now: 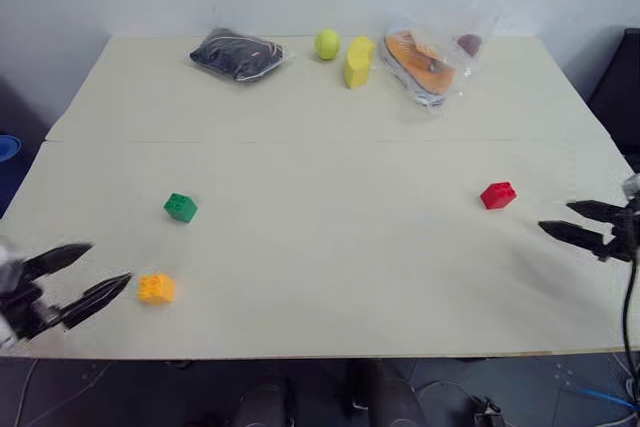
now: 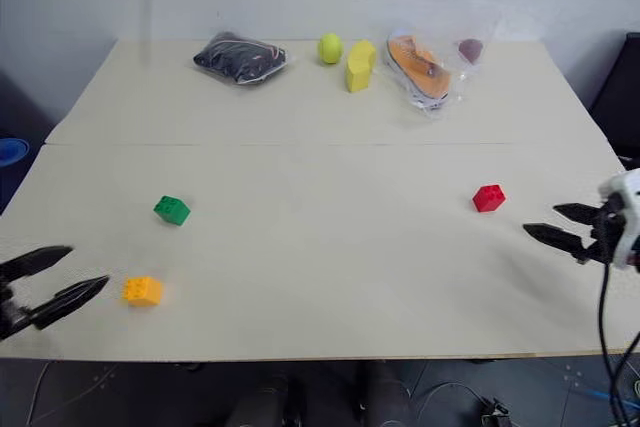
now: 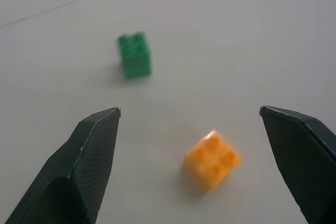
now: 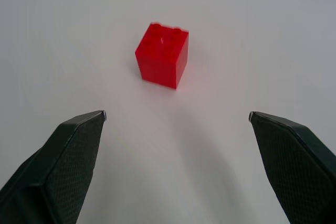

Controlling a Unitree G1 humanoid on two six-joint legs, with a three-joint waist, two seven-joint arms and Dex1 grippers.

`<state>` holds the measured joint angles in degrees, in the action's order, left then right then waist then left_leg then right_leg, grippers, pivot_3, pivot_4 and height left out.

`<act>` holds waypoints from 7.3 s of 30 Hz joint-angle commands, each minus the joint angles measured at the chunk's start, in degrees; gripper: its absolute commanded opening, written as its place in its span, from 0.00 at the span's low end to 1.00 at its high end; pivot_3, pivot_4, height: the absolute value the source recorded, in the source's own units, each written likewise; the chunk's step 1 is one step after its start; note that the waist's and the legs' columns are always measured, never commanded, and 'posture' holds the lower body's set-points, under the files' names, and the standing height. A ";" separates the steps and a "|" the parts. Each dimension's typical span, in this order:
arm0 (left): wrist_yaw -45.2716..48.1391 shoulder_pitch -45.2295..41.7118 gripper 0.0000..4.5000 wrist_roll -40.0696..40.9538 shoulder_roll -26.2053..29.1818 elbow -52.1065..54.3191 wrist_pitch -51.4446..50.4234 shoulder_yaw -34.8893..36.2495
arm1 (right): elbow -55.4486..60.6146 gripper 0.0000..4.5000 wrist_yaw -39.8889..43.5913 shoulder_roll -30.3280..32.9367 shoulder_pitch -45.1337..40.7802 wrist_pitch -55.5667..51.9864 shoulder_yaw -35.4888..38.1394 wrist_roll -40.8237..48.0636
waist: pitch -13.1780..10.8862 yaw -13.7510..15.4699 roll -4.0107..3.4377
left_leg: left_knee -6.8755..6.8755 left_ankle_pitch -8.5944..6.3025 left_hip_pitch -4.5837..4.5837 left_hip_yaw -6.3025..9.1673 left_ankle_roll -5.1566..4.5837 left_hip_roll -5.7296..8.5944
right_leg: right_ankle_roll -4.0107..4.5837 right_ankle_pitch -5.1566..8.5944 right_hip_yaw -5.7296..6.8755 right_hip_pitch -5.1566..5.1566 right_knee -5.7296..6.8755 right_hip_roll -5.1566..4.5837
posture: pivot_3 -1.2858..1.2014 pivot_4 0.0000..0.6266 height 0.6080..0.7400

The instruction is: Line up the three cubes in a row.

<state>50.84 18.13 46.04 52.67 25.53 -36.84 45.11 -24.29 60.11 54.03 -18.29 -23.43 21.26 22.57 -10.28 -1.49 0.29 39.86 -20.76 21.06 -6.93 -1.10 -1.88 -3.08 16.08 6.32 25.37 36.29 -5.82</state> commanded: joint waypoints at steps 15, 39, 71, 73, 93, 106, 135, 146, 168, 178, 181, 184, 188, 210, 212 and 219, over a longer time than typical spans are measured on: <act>2.64 -33.24 0.99 18.24 10.16 5.46 -10.93 -21.00 | 11.12 1.00 -25.65 -12.44 -9.79 -15.32 2.07 2.98 | 0.02 0.08 -0.27 | 0.03 0.20 -0.03 -0.19 0.14 0.01 | 0.00 0.01 -0.21 0.08 0.25 0.33 | 0.52 0.24 1.00; 5.43 -41.99 1.00 12.76 8.25 4.65 -8.84 -29.65 | 19.12 0.33 -7.95 -14.12 -2.93 -7.43 -7.33 5.42 | 0.01 0.19 -0.25 | 0.09 0.24 0.01 -0.15 0.13 0.04 | -0.02 0.02 -0.21 0.07 0.42 0.41 | 0.52 0.24 1.00; 12.28 -41.15 1.00 4.00 7.51 6.18 -4.66 -36.55 | 18.29 0.62 17.67 -17.12 -6.87 20.17 -35.51 -9.47 | -0.04 1.25 -0.07 | 0.25 0.23 0.00 -0.11 0.13 0.04 | -0.03 0.02 -0.16 0.05 0.28 0.39 | 0.52 0.24 1.00; 11.09 -40.34 1.00 3.87 7.14 5.96 -4.82 -35.76 | 19.30 0.76 17.69 -16.92 -6.61 19.67 -35.40 -9.18 | -0.04 1.25 -0.07 | 0.24 0.23 0.01 -0.10 0.13 0.03 | -0.03 0.02 -0.16 0.05 0.33 0.39 | 0.52 0.24 1.00; 0.04 5.31 1.00 -8.85 -5.12 -2.72 -4.52 10.94 | 37.70 1.00 14.70 -7.45 -12.48 -12.20 -17.10 17.38 | 0.01 1.52 0.23 | 0.13 0.00 0.01 0.10 0.00 0.00 | 0.10 0.09 0.03 0.05 0.14 0.04 | 0.52 0.24 1.00; -21.92 -29.38 1.00 -8.54 2.94 -7.27 -26.21 -17.26 | 42.82 1.00 9.04 -12.00 -14.22 -11.82 -18.93 17.59 | 0.03 1.24 0.24 | 0.10 0.11 0.01 0.10 0.06 0.10 | 0.05 0.06 0.05 0.04 0.33 0.01 | 0.52 0.24 1.00; -16.30 -48.37 0.67 -27.07 -3.23 -37.46 -11.77 -41.90 | 50.43 1.00 1.18 -12.42 -13.14 -15.74 -18.16 25.59 | 0.03 1.49 0.31 | 0.19 0.14 0.07 -0.06 0.06 0.06 | 0.04 0.05 0.02 0.11 0.58 0.22 | 0.52 0.24 1.00; -4.55 -46.79 0.33 -24.75 -1.27 -26.81 -9.15 -42.88 | 48.39 1.00 5.65 -7.40 -6.65 -10.00 -18.71 18.22 | 0.02 1.75 0.34 | 0.19 0.13 0.11 -0.05 0.02 0.08 | 0.03 0.05 0.04 0.10 0.52 0.19 | 0.52 0.24 1.00; 10.84 -49.08 0.33 -36.79 -9.10 -10.41 4.56 -67.70 | 50.85 1.00 6.47 -0.99 6.67 -5.40 -13.28 14.47 | 0.02 2.51 0.35 | 0.23 0.17 0.06 -0.11 -0.04 0.10 | -0.02 0.02 -0.07 0.07 0.24 0.31 | 0.52 0.24 1.00; 14.85 -48.27 0.33 -36.28 -6.69 -7.15 4.70 -66.72 | 48.96 1.00 7.74 0.12 6.41 -4.14 -13.50 13.57 | 0.02 2.82 0.35 | 0.24 0.18 0.06 -0.10 -0.07 0.10 | -0.02 0.02 -0.05 0.07 0.24 0.29 | 0.52 0.24 1.00; 15.64 -48.04 0.33 -37.12 -6.03 -6.83 5.16 -67.57 | 48.78 1.00 8.32 0.20 6.66 -3.68 -13.54 13.05 | 0.02 2.84 0.35 | 0.25 0.19 0.06 -0.09 -0.07 0.10 | -0.02 0.02 -0.05 0.06 0.24 0.29 | 0.52 0.24 1.00; 15.94 -48.27 0.33 -38.76 -6.11 -7.44 5.94 -68.80 | 48.91 1.00 8.80 0.23 7.11 -3.30 -13.61 12.48 | 0.02 2.85 0.35 | 0.26 0.19 0.06 -0.09 -0.08 0.11 | -0.02 0.02 -0.05 0.06 0.24 0.31 | 0.52 0.24 1.00; 14.94 -48.97 0.33 -40.46 -7.69 -9.50 5.97 -69.68 | 49.43 1.00 8.48 -0.27 7.03 -3.35 -14.07 12.40 | 0.02 2.89 0.35 | 0.26 0.20 0.06 -0.09 -0.09 0.13 | -0.02 0.02 -0.04 0.05 0.24 0.32 | 0.52 0.24 1.00; 31.11 -21.17 0.99 -23.65 14.34 -2.77 -6.38 -17.60 | 41.20 1.00 14.61 -2.37 -3.49 -1.75 -20.42 11.65 | -0.01 0.84 0.29 | 0.20 0.21 0.05 -0.03 -0.07 0.04 | -0.02 0.02 -0.02 0.06 0.23 0.25 | 0.52 0.24 1.00; 34.26 -12.35 0.99 -25.35 14.86 -2.34 -3.72 -9.73 | 39.65 1.00 16.20 -2.72 -5.02 -1.11 -21.58 11.08 | -0.02 0.63 0.29 | 0.15 0.18 0.02 -0.08 -0.03 0.02 | 0.01 0.04 -0.02 0.07 0.23 0.29 | 0.52 0.24 1.00; 32.15 -0.49 0.99 -33.06 12.06 -7.83 13.37 -3.36 | 35.95 1.00 19.24 -4.38 -9.25 0.37 -24.24 9.67 | -0.02 1.74 0.28 | 0.22 0.17 0.03 0.02 -0.04 0.11 | 0.04 0.06 0.02 0.05 0.19 0.13 | 0.52 0.24 1.00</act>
<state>84.19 17.10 15.28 65.03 19.38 -28.18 40.53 11.66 78.67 49.80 -26.81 -23.71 -3.45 32.18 -10.29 0.26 0.57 40.08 -20.60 21.10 -6.91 -1.14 -1.78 -3.04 16.14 6.35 25.42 36.49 -5.69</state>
